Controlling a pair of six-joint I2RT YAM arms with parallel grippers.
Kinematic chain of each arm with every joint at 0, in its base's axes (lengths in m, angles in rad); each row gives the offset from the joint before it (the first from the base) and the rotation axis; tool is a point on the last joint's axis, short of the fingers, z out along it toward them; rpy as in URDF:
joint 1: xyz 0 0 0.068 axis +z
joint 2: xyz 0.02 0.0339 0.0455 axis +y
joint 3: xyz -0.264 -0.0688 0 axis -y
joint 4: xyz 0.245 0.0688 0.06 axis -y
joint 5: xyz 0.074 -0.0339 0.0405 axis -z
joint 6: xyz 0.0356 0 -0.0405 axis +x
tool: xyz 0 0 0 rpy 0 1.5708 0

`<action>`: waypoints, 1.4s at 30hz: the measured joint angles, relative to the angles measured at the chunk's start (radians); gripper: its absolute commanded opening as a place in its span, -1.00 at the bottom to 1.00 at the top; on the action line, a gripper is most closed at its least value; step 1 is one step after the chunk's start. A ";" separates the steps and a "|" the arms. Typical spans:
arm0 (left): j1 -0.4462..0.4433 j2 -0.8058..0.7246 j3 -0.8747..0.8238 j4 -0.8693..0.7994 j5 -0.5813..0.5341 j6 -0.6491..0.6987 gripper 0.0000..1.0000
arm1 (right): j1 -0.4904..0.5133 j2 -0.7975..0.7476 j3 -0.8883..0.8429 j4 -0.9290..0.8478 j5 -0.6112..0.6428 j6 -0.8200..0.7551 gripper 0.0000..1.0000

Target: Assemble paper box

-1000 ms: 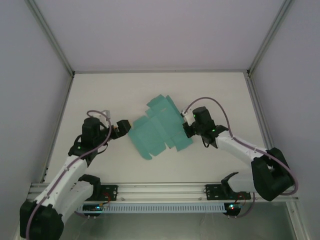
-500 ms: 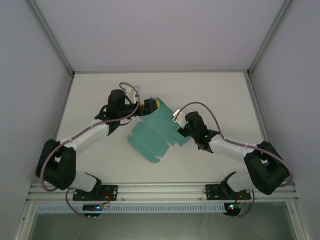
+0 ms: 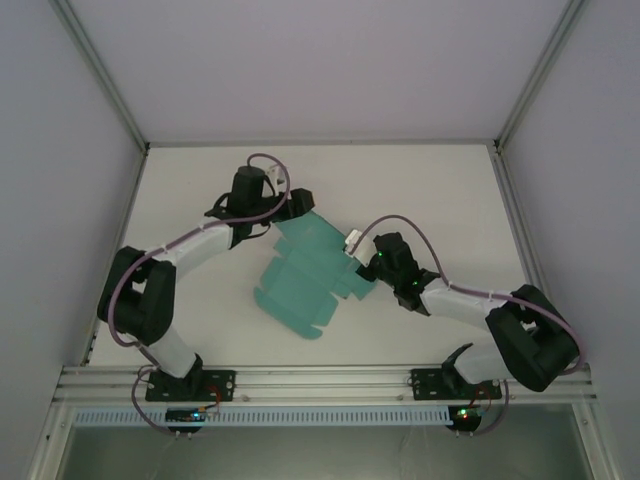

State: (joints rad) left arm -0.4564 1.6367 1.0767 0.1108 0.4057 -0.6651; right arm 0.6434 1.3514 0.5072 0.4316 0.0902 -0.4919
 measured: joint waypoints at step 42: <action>-0.063 -0.296 -0.159 -0.234 -0.324 0.211 0.99 | -0.034 -0.048 0.012 0.019 0.011 -0.090 -1.00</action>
State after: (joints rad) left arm -0.5194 1.3403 0.9180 -0.1230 0.0818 -0.4538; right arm 0.6090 1.3029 0.5194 0.4503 0.1009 -0.5816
